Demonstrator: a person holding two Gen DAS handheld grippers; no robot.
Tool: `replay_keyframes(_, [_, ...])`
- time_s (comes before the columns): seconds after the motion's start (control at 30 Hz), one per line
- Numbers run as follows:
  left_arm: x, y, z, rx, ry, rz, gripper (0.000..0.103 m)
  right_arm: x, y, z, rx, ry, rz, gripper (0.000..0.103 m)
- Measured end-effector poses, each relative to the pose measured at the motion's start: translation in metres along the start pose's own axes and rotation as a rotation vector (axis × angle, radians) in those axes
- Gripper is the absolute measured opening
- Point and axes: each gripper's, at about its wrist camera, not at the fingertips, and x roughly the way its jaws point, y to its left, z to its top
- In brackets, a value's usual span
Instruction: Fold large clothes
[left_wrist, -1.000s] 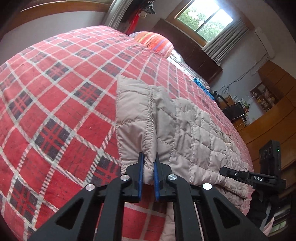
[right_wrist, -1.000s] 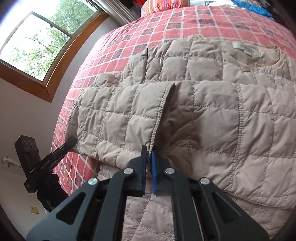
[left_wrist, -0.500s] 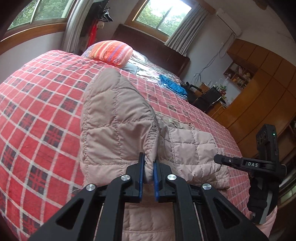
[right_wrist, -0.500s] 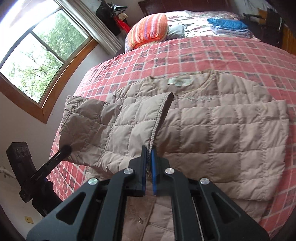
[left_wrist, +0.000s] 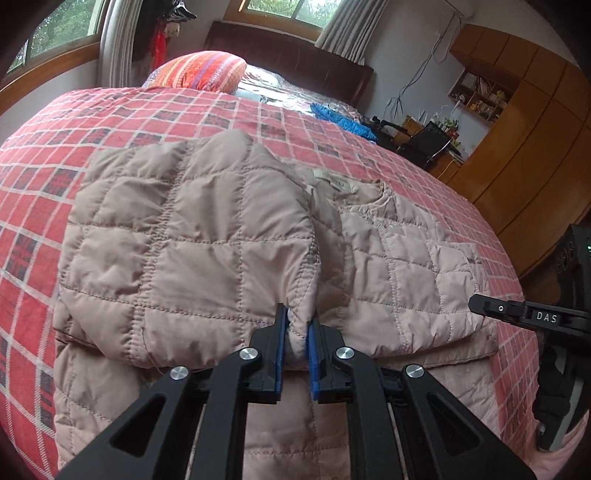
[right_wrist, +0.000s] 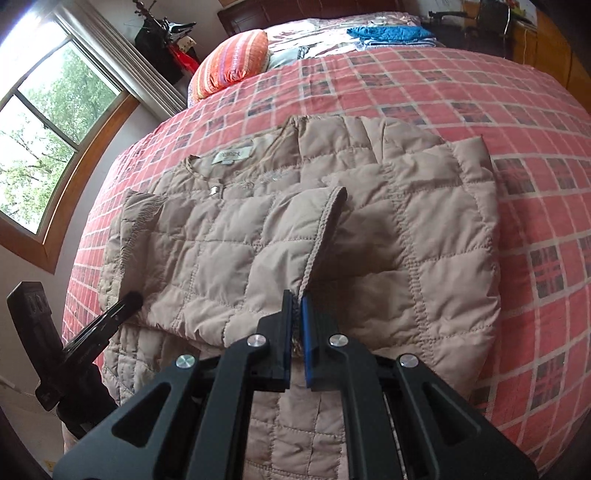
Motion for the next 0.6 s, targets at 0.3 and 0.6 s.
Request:
replay_keyframes(0.3, [-0.060, 0.021, 0.003, -0.013, -0.057, -0.081, 0.043, 0.005, -0.018, -0.003, 0.038, -0.008, 0.060, 0.033])
replay_keyframes(0.6, [-0.047, 0.072, 0.020, -0.063, -0.064, 0.078, 0.043, 0.026, -0.015, 0.004, 0.069, 0.055, 0.071, 0.014])
